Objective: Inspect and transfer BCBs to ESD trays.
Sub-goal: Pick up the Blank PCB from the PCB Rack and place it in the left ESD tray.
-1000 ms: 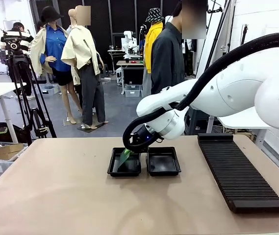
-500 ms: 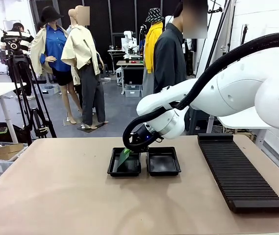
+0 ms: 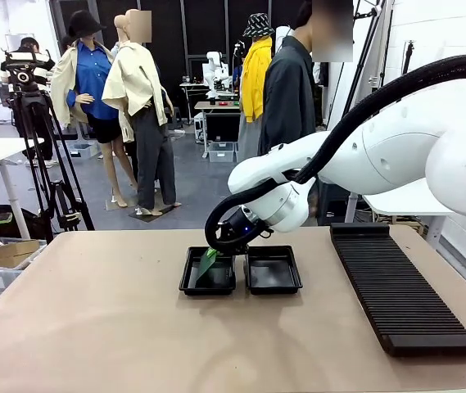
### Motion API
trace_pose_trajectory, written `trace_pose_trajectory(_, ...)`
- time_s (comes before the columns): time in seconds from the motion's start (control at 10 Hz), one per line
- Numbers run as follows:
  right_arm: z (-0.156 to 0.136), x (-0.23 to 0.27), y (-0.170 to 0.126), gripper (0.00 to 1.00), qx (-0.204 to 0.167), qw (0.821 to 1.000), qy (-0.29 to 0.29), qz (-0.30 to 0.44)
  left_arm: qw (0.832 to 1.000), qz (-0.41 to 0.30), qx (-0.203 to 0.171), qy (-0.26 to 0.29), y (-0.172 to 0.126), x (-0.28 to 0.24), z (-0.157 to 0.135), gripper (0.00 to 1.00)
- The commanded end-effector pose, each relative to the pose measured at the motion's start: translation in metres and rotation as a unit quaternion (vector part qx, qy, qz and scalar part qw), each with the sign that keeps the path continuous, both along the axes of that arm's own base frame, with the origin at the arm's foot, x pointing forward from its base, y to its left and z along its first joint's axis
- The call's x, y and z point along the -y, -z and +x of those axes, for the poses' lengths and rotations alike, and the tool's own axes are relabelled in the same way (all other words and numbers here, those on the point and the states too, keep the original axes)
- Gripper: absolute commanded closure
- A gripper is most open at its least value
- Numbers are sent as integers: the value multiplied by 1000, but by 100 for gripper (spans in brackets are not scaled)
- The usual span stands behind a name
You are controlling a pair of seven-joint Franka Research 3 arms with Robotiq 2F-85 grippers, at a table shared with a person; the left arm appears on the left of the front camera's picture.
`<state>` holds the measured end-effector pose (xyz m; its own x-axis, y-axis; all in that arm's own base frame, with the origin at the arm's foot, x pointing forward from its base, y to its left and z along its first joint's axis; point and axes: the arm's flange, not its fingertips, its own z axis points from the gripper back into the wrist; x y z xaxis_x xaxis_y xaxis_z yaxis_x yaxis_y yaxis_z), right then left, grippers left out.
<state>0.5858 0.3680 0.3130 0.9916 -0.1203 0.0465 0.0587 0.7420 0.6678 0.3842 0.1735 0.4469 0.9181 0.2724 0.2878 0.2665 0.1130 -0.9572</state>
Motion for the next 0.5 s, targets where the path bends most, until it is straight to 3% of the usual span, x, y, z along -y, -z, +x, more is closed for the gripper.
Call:
trace_pose_trajectory(0.0, -3, 1, -8, 61, -5, 1000, 10, -11, 1000, 0, 2, -3, -2, -1, -2, 0)
trace_pose_trajectory(0.3, -6, -5, -30, 3, -18, 999, 7, -42, 1000, 0, 2, -3, -2, -1, -2, 0)
trace_pose_trajectory(0.4, -9, -6, -39, 0, -24, 998, 5, -56, 1000, 0, 2, -3, -2, -1, -2, 0)
